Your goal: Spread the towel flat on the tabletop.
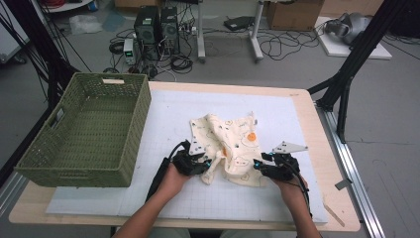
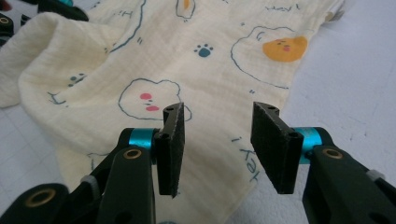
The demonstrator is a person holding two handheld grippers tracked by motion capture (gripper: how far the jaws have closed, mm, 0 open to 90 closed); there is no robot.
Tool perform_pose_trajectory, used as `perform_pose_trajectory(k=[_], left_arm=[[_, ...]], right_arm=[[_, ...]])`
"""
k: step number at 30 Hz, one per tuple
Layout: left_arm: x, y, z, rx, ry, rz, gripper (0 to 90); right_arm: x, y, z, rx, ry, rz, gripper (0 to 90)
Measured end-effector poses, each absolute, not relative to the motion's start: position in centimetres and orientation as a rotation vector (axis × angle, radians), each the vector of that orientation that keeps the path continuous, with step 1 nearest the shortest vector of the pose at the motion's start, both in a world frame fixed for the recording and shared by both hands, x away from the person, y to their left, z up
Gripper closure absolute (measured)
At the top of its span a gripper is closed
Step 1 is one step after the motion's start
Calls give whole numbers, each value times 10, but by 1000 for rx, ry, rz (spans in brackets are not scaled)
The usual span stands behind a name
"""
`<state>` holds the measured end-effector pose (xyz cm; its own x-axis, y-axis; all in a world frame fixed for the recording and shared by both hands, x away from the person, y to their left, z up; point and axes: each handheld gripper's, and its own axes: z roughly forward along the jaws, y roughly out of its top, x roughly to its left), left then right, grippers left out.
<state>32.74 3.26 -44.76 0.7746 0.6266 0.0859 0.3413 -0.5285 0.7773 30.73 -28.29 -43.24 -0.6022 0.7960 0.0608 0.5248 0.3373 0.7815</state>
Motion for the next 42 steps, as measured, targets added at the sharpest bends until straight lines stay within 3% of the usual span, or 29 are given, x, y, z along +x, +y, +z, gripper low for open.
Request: perform_pose_trajectory(k=[1,2,11,19,22,25,26,35,40,41,42], left_arm=[[328,34,-447,2171,726,472,856],[330,37,-447,2157,756,447,871],[347,97,-435,2017,1026,572,877],[349,99,-437,2027,1020,570,873],[349,100,-437,2023,1012,542,874],[351,102,-438,1988,1017,509,874],[352,103,-438,1970,1026,498,874],[366,100,-444,1901,1083,502,877],[376,90,-447,1923,1102,611,895],[378,91,-446,1908,1122,619,852],[378,93,-446,1865,1149,600,716]], right_arm=[[307,-284,-432,1174,2269,1140,544],[307,-285,-432,1171,2267,1144,544],[306,-277,-433,1142,2308,1106,552],[317,-255,-438,1151,2279,1115,493],[325,-243,-447,1108,2316,979,588],[328,-243,-445,1061,2364,1000,863],[329,-242,-445,1048,2367,985,883],[356,-254,-446,1118,2234,904,888],[368,-262,-448,1173,2096,782,887],[370,-265,-448,1205,2082,794,885],[370,-269,-448,1244,2073,834,875]])
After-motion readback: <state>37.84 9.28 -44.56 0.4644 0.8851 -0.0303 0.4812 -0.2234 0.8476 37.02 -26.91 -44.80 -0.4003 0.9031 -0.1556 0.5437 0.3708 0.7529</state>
